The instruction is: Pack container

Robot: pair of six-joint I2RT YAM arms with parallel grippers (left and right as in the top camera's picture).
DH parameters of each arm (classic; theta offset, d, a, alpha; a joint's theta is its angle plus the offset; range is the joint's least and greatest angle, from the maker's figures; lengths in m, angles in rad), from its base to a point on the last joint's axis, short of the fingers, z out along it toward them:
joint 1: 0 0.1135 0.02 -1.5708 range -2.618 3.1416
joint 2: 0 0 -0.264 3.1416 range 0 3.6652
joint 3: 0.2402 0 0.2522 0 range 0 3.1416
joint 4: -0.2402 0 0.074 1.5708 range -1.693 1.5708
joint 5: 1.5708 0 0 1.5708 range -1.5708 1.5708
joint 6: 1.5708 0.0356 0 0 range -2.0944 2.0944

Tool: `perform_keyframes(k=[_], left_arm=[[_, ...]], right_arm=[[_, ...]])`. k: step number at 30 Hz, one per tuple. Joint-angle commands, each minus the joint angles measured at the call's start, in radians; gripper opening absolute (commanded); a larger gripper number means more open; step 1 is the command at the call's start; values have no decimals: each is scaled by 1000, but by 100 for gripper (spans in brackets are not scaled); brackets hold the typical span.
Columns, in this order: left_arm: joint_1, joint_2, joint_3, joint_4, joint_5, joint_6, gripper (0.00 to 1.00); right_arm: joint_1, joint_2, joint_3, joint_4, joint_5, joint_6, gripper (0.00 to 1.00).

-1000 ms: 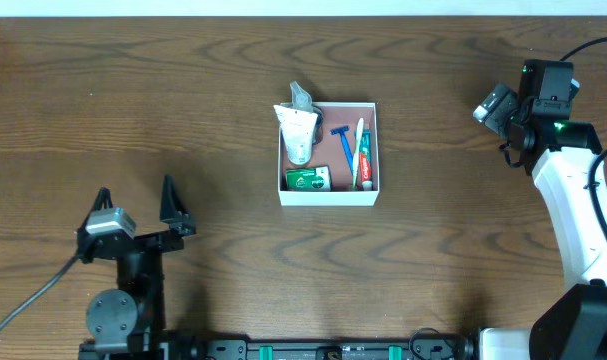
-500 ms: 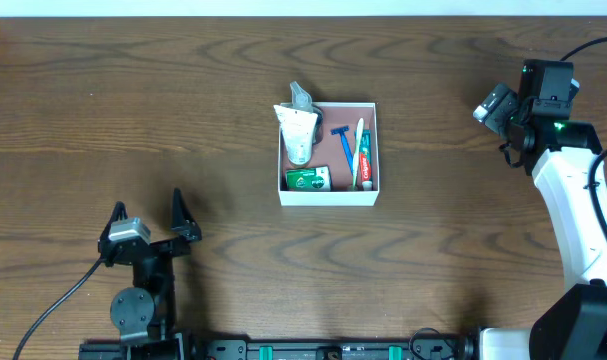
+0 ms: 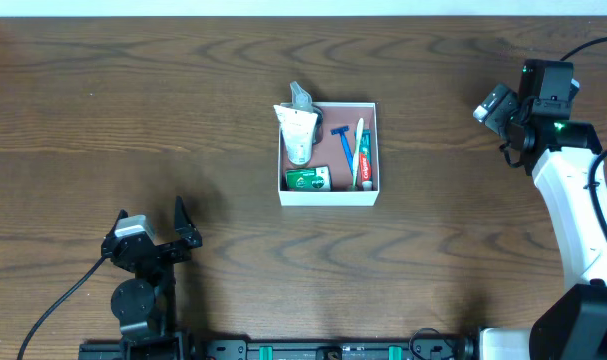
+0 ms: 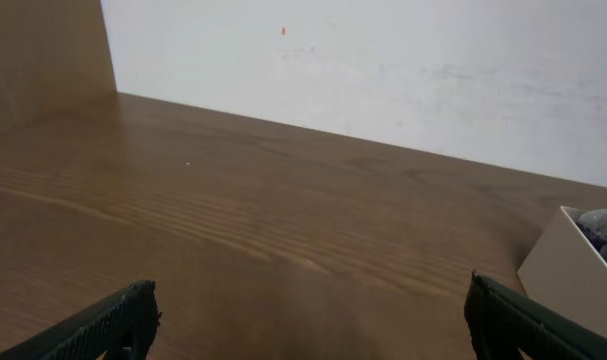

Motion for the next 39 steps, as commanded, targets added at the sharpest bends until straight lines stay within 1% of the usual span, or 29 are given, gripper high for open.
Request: perform_keyframes(k=[1,32,36,39], left_arm=[[6,-6,-11,-43,14,14,98],[6,-6,-11,-43,14,14,98],[6,-6,-11,-43,14,14,98],[6,-6,-11,-43,14,14,98]], right_arm=[[-9,5,3,-1,3,-13,99],[-4,5,3,-1,3,-13,99],[34,-29,3,-2,3,-13,99],[95,-76,2,-1,24,-14,99]])
